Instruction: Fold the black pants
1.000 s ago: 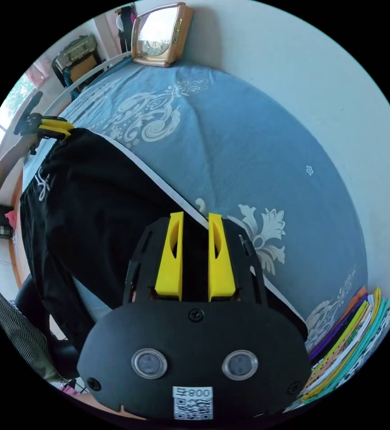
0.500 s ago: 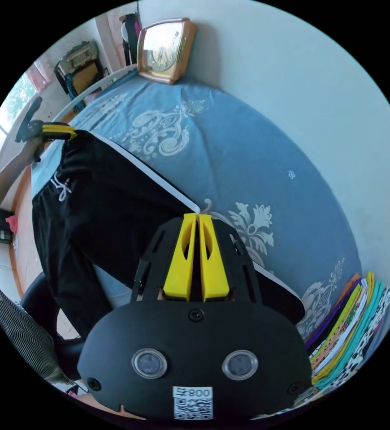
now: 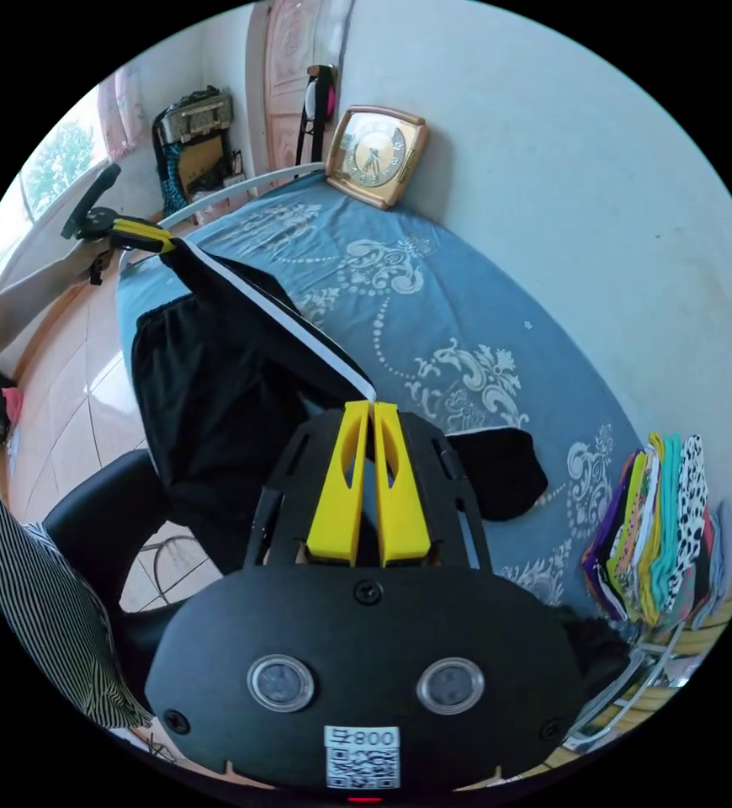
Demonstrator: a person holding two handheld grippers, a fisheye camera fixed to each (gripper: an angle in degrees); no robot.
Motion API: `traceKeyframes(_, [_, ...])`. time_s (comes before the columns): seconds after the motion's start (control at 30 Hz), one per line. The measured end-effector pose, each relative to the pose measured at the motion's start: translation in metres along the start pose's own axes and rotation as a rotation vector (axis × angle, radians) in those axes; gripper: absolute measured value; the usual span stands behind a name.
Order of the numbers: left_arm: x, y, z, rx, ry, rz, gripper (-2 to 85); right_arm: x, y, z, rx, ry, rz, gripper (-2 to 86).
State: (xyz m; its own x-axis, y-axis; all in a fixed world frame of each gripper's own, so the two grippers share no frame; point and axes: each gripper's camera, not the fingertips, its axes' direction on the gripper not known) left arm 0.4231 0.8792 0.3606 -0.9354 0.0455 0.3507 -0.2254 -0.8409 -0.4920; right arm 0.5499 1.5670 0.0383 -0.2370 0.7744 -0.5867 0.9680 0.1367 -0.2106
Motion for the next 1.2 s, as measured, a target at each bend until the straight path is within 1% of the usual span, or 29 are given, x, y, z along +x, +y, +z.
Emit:
traceKeyframes(0.27, [0.032, 0.092, 0.003, -0.135, -0.027, 0.005, 1.2, -0.095, 0.046, -0.013, -0.103, -0.047, -0.03, 3.4])
traceKeyframes(0.57, [0.039, 0.147, 0.009, -0.178, -0.031, -0.021, 1.0, -0.167, 0.07, -0.002, -0.205, -0.107, -0.056, 8.3])
traceKeyframes(0.97, [0.042, 0.182, 0.033, -0.25, -0.069, 0.059, 0.9, -0.216, 0.081, 0.021, -0.279, -0.139, -0.052, 11.6])
traceKeyframes(1.2, [0.033, 0.199, 0.05, -0.27, -0.073, 0.057, 1.0, -0.232, 0.085, 0.036, -0.295, -0.168, -0.037, 12.2])
